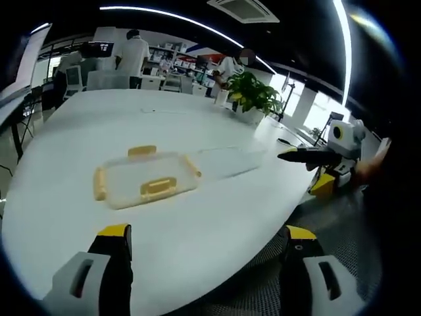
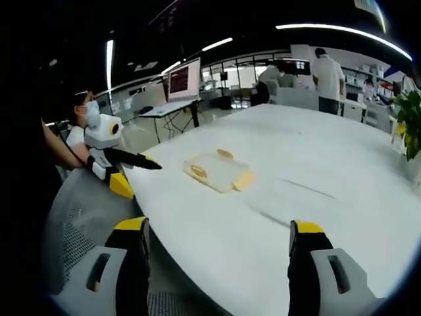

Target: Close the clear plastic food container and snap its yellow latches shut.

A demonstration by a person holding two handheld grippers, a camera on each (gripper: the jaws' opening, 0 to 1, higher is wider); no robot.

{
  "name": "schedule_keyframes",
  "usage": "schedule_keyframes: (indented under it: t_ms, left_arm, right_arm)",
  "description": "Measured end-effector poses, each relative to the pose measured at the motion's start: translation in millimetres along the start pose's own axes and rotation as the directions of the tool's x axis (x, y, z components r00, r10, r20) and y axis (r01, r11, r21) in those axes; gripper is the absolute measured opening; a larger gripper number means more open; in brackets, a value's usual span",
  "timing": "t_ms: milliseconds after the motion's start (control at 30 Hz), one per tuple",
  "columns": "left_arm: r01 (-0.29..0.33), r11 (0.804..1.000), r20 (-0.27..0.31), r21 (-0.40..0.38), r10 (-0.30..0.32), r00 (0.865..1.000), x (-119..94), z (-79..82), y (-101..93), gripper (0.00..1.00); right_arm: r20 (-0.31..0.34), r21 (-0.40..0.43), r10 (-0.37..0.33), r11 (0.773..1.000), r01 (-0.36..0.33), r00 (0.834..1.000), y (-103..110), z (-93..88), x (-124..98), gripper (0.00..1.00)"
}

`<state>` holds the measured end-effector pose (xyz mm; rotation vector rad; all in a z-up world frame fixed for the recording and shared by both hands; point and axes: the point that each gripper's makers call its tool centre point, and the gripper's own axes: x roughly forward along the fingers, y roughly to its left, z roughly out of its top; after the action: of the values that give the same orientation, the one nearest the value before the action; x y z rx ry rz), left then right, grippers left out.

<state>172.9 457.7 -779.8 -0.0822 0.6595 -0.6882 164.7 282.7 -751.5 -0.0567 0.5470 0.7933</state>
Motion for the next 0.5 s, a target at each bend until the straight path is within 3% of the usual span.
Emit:
schedule_keyframes:
  t_ms: [33,233,333,500]
  left_arm:
    - [-0.023,1.000,0.008,-0.013,0.023,1.000,0,2.1,5.6,0.93]
    - [-0.032,0.999,0.002,-0.028,0.032,0.999,-1,0.0,8.2,0.93]
    - [-0.043,0.999,0.037,-0.004,0.043,0.998,-3,7.1,10.3,0.92]
    - [-0.045,0.999,0.025,0.008,0.045,0.999,-2,6.7,11.6,0.90]
  right_arm:
    - [-0.007,-0.026,0.007,1.000,-0.008,1.000,3,-0.5,1,0.86]
    - [0.007,-0.001,-0.002,1.000,0.002,1.000,-3,2.5,-3,0.83]
    - [0.029,0.015,-0.021,1.000,0.021,0.999,-9,8.2,-4,0.85]
    - [0.031,-0.029,0.025,0.999,-0.024,0.999,0,10.0,-3,0.83]
